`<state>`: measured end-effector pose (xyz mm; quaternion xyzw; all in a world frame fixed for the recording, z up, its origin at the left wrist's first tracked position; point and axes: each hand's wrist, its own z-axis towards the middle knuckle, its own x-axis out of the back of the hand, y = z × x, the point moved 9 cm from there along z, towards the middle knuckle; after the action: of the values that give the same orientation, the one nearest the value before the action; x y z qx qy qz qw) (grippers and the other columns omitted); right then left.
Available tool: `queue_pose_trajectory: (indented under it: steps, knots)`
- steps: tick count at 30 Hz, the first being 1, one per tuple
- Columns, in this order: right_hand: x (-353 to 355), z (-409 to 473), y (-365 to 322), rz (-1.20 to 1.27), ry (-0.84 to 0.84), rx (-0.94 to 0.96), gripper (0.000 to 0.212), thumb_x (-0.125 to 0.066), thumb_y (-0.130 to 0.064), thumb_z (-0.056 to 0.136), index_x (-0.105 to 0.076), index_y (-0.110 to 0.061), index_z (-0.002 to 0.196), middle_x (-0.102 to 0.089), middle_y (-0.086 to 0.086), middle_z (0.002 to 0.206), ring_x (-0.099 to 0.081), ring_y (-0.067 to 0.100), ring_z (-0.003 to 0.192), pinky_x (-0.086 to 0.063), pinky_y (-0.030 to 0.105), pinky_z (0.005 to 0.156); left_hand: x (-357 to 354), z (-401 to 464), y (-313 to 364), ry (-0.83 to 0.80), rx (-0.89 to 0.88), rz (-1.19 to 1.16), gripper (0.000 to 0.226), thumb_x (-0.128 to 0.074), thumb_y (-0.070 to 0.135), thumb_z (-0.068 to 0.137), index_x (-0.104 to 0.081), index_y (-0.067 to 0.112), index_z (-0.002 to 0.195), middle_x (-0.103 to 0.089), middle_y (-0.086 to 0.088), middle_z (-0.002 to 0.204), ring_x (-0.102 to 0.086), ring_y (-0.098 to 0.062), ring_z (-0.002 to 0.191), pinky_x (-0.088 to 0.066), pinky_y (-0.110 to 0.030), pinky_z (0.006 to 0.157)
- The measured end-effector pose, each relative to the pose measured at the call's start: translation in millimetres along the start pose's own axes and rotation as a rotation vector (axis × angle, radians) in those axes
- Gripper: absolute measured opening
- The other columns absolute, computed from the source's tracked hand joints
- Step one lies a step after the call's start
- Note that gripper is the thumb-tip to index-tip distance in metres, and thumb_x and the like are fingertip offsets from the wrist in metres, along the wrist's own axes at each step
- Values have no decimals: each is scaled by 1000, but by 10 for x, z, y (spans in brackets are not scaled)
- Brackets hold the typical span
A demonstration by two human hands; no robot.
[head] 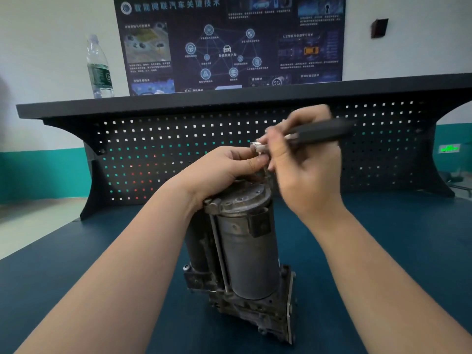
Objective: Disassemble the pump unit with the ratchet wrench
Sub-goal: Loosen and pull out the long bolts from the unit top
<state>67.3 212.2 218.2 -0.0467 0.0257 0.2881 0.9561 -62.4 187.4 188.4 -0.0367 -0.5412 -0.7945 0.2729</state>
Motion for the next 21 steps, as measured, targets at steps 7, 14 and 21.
queue_pose_trajectory:
  steps: [7,14,21]
  knots:
    - [-9,-304,930,935,500,-961,17,-45,0,97,-46,-7,82,-62,7,59,-48,9,42,-37,19,40,21,10,-20,8,17,14,16,-58,16,92,-73,20,88,-75,8,80,-65,4,71,-47,-8,63]
    - [-20,-20,-32,-133,-76,119,17,-57,-4,91,-45,-16,95,-61,12,78,-63,21,64,-53,37,60,17,81,-43,57,22,92,22,-64,19,87,-77,28,71,-72,10,69,-64,1,61,-49,-12,59]
    - [28,-244,907,992,426,-969,20,-41,2,94,-45,-9,78,-57,10,64,-41,10,40,-32,19,40,-21,43,-37,6,44,16,18,-59,23,91,-76,21,85,-75,7,85,-66,2,72,-49,-11,66]
